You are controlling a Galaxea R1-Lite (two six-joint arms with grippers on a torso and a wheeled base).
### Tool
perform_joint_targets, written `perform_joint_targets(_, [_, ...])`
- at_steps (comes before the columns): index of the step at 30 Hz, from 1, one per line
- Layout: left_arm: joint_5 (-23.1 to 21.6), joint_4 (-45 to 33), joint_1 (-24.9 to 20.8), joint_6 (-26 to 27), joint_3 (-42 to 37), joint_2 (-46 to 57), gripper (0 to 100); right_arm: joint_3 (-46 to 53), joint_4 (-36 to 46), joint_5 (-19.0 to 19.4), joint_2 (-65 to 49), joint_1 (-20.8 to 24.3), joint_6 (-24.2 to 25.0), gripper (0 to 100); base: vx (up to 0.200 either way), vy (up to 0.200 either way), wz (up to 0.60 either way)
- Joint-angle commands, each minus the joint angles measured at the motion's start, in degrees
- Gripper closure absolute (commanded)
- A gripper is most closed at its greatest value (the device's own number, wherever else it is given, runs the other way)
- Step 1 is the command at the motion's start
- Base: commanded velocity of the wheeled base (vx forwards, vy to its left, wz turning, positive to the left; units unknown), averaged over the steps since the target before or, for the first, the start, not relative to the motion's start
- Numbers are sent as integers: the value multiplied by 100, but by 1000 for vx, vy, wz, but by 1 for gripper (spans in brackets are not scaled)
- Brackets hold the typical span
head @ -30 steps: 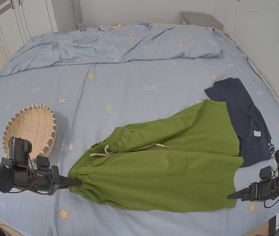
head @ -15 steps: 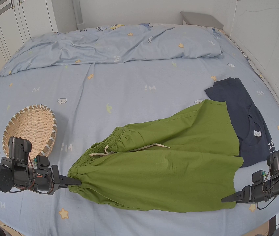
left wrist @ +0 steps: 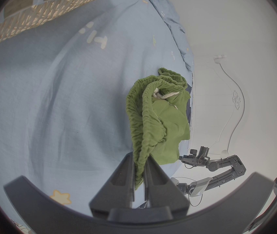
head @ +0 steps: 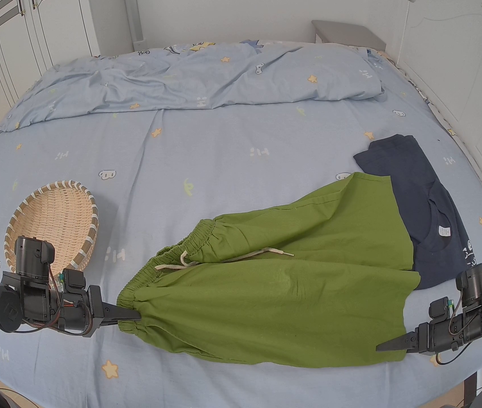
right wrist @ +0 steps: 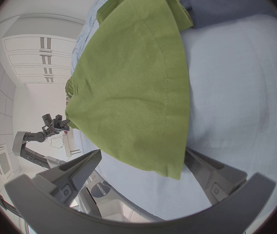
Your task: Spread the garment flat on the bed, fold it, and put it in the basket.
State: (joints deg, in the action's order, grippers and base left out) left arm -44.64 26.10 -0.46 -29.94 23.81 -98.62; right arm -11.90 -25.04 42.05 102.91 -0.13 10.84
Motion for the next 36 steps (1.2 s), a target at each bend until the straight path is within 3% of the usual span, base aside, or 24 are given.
perform_joint_targets(1, [-1, 0, -6, -3, 1, 10, 100, 12, 17, -3, 71, -4, 6, 0, 0, 0, 0])
perform_joint_targets(2, [-1, 0, -6, -3, 1, 10, 100, 12, 17, 5, 71, -4, 6, 100, 0, 0, 0])
perform_joint_targets(15, [-1, -70, 152, -21, 19, 27, 100, 267, 61, -3, -184, -312, -135, 100, 0, 0, 0])
perform_joint_targets(18, [8, -211, 257, -21, -104, 106, 100, 205, 219, -30, -562, -198, -135, 100, 0, 0, 0])
perform_joint_targets(21, [8, -641, 530, 102, -210, 396, 100, -120, 843, -82, -975, 242, -82, 100, 0, 0, 0])
perform_joint_targets(25, [8, -1520, 943, 700, -254, 678, 100, -700, 2064, -118, -1186, 901, -91, 100, 0, 0, 0])
perform_joint_targets(27, [8, -1986, 1312, 1201, -289, 827, 100, -884, 2416, -197, -1195, 1209, -99, 100, 0, 0, 0])
perform_joint_targets(28, [8, -1986, 1312, 1201, -289, 827, 100, -884, 2416, -197, -1195, 1209, -99, 100, 0, 0, 0])
perform_joint_targets(29, [-9, -2469, 1716, 1772, -315, 889, 100, -911, 2486, -329, -1159, 1428, -91, 100, 0, 0, 0])
perform_joint_targets(32, [-132, -2979, 2041, 2467, -315, 853, 100, -876, 2478, -443, -1116, 1455, -99, 100, 0, 0, 0])
perform_joint_targets(36, [-247, -3269, 2200, 2897, -324, 739, 100, -823, 2407, -443, -984, 1376, -99, 100, 0, 0, 0])
